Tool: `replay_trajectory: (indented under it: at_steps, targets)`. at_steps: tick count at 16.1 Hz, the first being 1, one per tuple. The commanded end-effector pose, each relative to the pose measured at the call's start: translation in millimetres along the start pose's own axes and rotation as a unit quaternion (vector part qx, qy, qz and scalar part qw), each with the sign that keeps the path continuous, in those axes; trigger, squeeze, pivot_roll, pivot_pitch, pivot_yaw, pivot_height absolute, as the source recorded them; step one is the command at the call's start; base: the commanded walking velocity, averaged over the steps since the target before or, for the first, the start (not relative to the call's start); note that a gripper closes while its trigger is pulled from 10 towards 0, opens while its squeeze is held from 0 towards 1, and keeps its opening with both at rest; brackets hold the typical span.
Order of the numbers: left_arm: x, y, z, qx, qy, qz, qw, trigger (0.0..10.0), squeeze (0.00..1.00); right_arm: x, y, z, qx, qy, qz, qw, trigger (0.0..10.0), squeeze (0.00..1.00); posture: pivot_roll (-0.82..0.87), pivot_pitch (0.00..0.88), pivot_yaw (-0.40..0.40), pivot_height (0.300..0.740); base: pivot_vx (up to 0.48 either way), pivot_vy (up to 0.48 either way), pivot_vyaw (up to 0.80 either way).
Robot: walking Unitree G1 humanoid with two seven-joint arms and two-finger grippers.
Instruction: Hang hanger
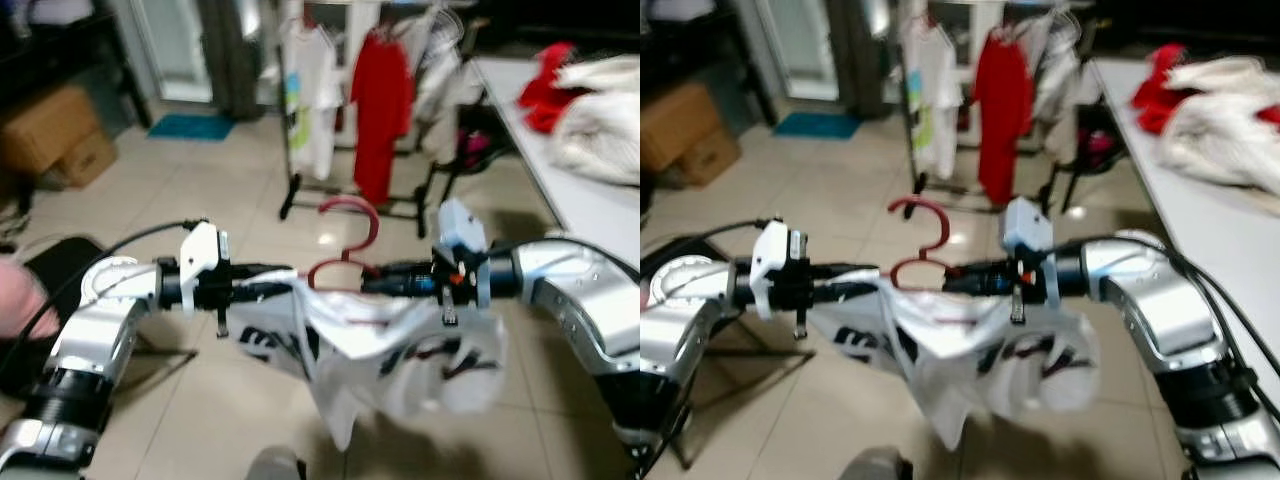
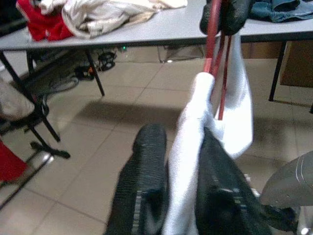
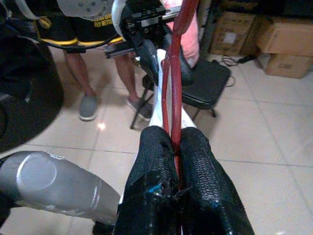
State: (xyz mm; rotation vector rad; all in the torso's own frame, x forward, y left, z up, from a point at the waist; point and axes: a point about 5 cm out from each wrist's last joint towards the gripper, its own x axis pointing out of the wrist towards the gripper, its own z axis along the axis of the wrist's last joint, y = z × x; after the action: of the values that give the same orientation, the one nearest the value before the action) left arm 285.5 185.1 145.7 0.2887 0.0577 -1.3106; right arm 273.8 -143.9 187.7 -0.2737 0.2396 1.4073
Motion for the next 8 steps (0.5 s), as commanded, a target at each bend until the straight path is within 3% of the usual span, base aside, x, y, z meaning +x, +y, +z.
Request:
replay_trajectory:
  at_steps: [1,8]
  targets:
    - [-1.7,3.1,9.1,0.016,-0.01,0.002,1.0,10.0,1.0,-3.1,0.3,6.5,-0.012,-0.005,-0.003,1.0,0.0,0.0,0.06,0.035,0.031,0.74,0.0,0.0,0.0]
    - [-20.4,4.1,19.4,0.011,-0.025,0.032,0.999,10.0,1.0,5.2,4.6,-8.1,0.012,0.012,0.001,1.0,0.0,0.0,0.08,0.049,0.008,0.74,0.0,0.0,0.0]
